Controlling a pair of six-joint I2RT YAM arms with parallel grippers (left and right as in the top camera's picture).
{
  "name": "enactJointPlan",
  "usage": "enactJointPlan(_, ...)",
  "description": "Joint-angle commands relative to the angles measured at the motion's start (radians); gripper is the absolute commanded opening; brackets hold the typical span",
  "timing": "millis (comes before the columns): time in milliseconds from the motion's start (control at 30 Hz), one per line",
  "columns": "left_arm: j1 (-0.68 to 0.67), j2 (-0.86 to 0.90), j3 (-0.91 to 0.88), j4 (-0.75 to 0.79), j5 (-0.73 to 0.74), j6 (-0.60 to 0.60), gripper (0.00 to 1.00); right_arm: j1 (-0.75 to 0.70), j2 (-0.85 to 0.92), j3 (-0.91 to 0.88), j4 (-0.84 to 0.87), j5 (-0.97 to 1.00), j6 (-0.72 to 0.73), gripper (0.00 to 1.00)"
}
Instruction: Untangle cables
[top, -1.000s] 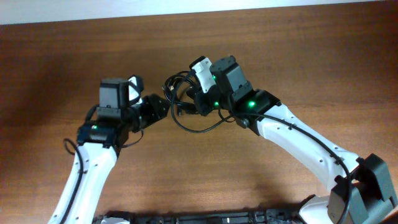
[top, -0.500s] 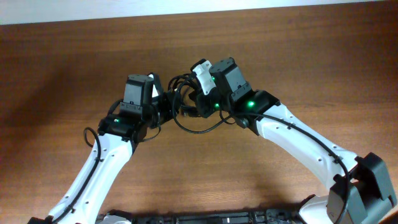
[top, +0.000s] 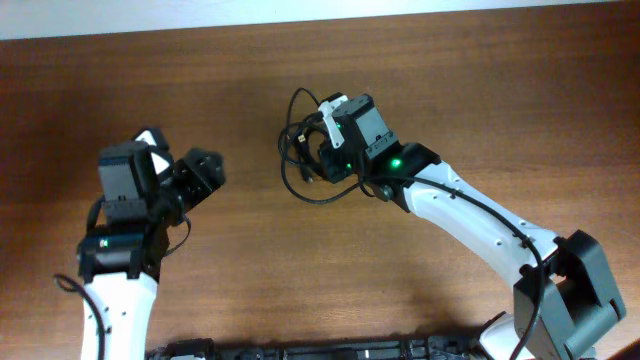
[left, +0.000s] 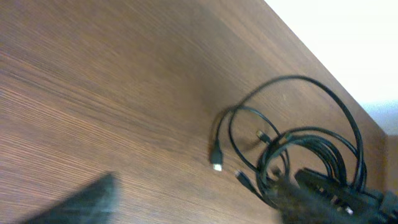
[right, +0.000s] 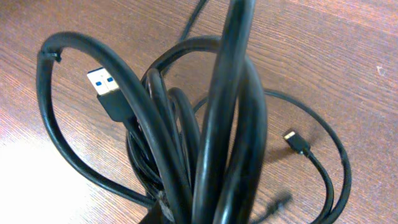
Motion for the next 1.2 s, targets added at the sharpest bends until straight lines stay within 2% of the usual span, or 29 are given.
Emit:
enactJointPlan(0,-0.079,0.124,0.012,0.008,0.161,0.011,0.99,-0.001,0.003,0.001,0.014,-0.006,0.034,0.05)
enactJointPlan(67,-0.146,0.219,0.012,0.046,0.163,-0.002,0.93,-0.001,0.003,0.001,0.014,-0.037,0.034,0.05)
enactJointPlan(100,-0.19,0.268,0.012,0.082,0.162,-0.03,0.85,-0.001,0.003,0.001,0.014,-0.048,0.034,0.05)
enactJointPlan(200,-0.255,0.402,0.012,0.238,0.103,-0.143,0.87,0.0,0.003,0.001,0.011,-0.052,0.034,0.05)
enactJointPlan(233,-0.265,0.448,0.012,0.293,0.103,-0.154,0.84,0.0,0.003,0.001,0.01,-0.052,0.034,0.05)
enactJointPlan(267,-0.278,0.478,0.012,0.323,0.102,-0.154,0.65,0.0,0.003,0.001,0.01,-0.052,0.034,0.05)
enactJointPlan(300,-0.29,0.497,0.012,0.329,0.092,-0.154,0.56,0.0,0.003,0.001,0.01,-0.052,0.034,0.05)
enactJointPlan(367,-0.303,0.534,0.012,0.329,0.057,-0.154,0.6,0.0,0.003,0.001,0.01,-0.103,0.034,0.05)
enactJointPlan(400,-0.308,0.543,0.012,0.332,0.057,-0.154,0.58,0.0,0.003,0.001,0.01,-0.106,0.034,0.05)
enactJointPlan(433,-0.32,0.553,0.012,0.346,0.057,-0.154,0.52,0.0,0.003,0.001,0.011,-0.106,0.034,0.05)
enactJointPlan(467,-0.327,0.559,0.012,0.351,0.048,-0.154,0.35,0.0,0.003,0.001,0.011,-0.109,0.034,0.04)
enactJointPlan(500,-0.336,0.565,0.012,0.339,0.011,-0.152,0.06,-0.002,0.002,0.002,0.011,-0.108,0.033,0.04)
enactJointPlan(533,-0.34,0.576,0.012,0.315,-0.042,-0.094,0.0,-0.008,-0.004,0.002,0.008,-0.111,0.033,0.04)
enactJointPlan(567,-0.338,0.583,0.012,0.227,-0.185,-0.04,0.0,-0.023,-0.059,0.003,-0.05,-0.116,0.029,0.04)
enactJointPlan(633,-0.297,0.583,0.012,0.113,-0.399,-0.04,0.0,-0.076,-0.214,0.004,-0.184,-0.134,0.03,0.04)
enactJointPlan(667,-0.255,0.583,0.012,0.103,-0.414,0.004,0.0,-0.099,-0.274,0.004,-0.228,-0.142,0.03,0.04)
enactJointPlan(700,-0.19,0.583,0.012,0.103,-0.415,0.044,0.0,-0.146,-0.371,0.004,-0.286,-0.142,0.029,0.04)
enactJointPlan(800,-0.032,0.582,0.012,0.087,-0.415,0.089,0.0,-0.232,-0.484,0.004,-0.355,-0.142,0.03,0.04)
enactJointPlan(833,0.034,0.582,0.013,0.084,-0.407,0.088,0.02,-0.237,-0.493,0.004,-0.375,-0.142,0.03,0.04)
enactJointPlan(900,0.144,0.582,0.017,0.089,-0.259,0.088,0.1,-0.236,-0.477,0.004,-0.396,-0.16,0.029,0.04)
enactJointPlan(967,0.234,0.582,0.054,0.068,-0.248,0.087,0.13,-0.237,-0.46,0.004,-0.399,-0.07,0.03,0.04)
enactJointPlan(1000,0.296,0.582,0.087,0.034,-0.216,0.067,0.17,-0.237,-0.46,0.004,-0.398,-0.059,0.03,0.04)
enactJointPlan(1033,0.335,0.582,0.104,0.027,-0.115,0.066,0.26,-0.236,-0.457,0.004,-0.386,-0.07,0.03,0.04)
enactJointPlan(1067,0.356,0.582,0.108,0.029,0.043,0.066,0.46,-0.236,-0.446,0.004,-0.374,-0.1,0.03,0.04)
enactJointPlan(1100,0.356,0.582,0.108,0.035,0.225,0.105,0.6,-0.236,-0.426,0.004,-0.367,-0.129,0.031,0.05)
enactJointPlan(1167,0.325,0.582,0.108,0.082,0.706,0.351,0.82,-0.236,-0.36,0.004,-0.353,-0.15,0.031,0.05)
